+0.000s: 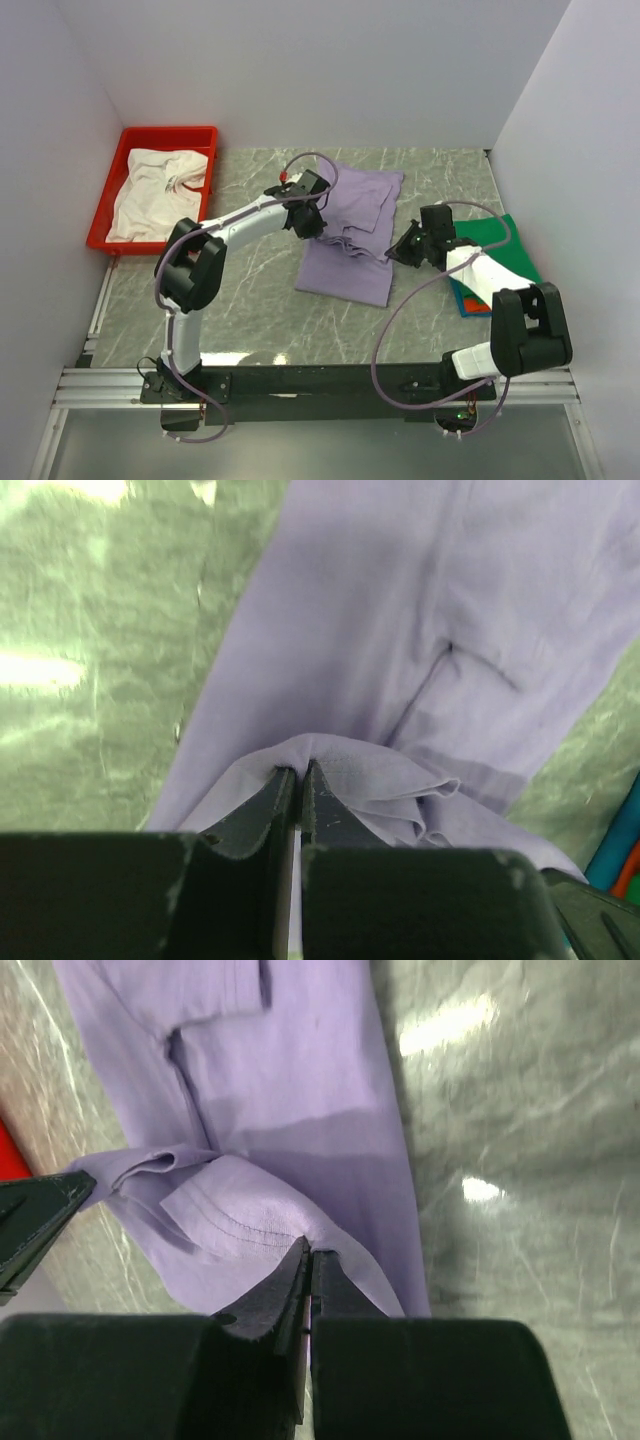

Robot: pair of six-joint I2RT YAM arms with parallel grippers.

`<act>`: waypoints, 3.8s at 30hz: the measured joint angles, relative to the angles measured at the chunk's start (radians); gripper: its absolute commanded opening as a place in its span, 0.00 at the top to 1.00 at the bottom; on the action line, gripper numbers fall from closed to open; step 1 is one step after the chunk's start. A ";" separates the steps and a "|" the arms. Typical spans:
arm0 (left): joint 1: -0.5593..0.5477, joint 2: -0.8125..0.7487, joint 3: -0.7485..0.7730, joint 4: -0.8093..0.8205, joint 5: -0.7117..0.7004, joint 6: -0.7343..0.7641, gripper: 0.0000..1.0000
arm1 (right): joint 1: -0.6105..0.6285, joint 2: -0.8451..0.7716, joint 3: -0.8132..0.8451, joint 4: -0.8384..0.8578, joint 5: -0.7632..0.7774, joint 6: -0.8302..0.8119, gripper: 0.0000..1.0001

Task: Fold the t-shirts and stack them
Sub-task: Fold the tshirt

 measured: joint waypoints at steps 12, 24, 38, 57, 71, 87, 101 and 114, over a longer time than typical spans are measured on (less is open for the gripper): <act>0.064 0.080 0.095 -0.010 0.015 0.030 0.99 | -0.072 0.135 0.086 0.058 -0.095 0.001 1.00; 0.098 0.141 0.161 -0.002 0.066 0.083 0.98 | -0.102 0.256 0.139 0.088 -0.133 0.002 0.97; 0.135 0.090 0.137 0.080 0.111 0.176 0.70 | -0.116 0.240 0.185 0.043 -0.107 -0.034 0.42; 0.104 0.159 0.164 0.148 0.181 0.239 1.00 | 0.073 0.350 0.344 -0.047 0.089 -0.059 0.50; 0.104 0.277 0.183 0.190 0.126 0.169 0.80 | 0.111 0.597 0.613 -0.244 0.273 -0.137 0.48; 0.096 -0.061 -0.328 0.296 0.073 0.047 0.80 | 0.296 0.573 0.578 -0.260 0.384 -0.192 0.48; -0.013 -0.410 -0.736 0.306 0.029 -0.036 0.79 | 0.504 0.320 0.262 -0.214 0.357 -0.117 0.48; -0.026 -0.439 -0.690 0.216 -0.027 -0.027 0.78 | 0.418 0.215 0.243 -0.233 0.372 -0.139 0.52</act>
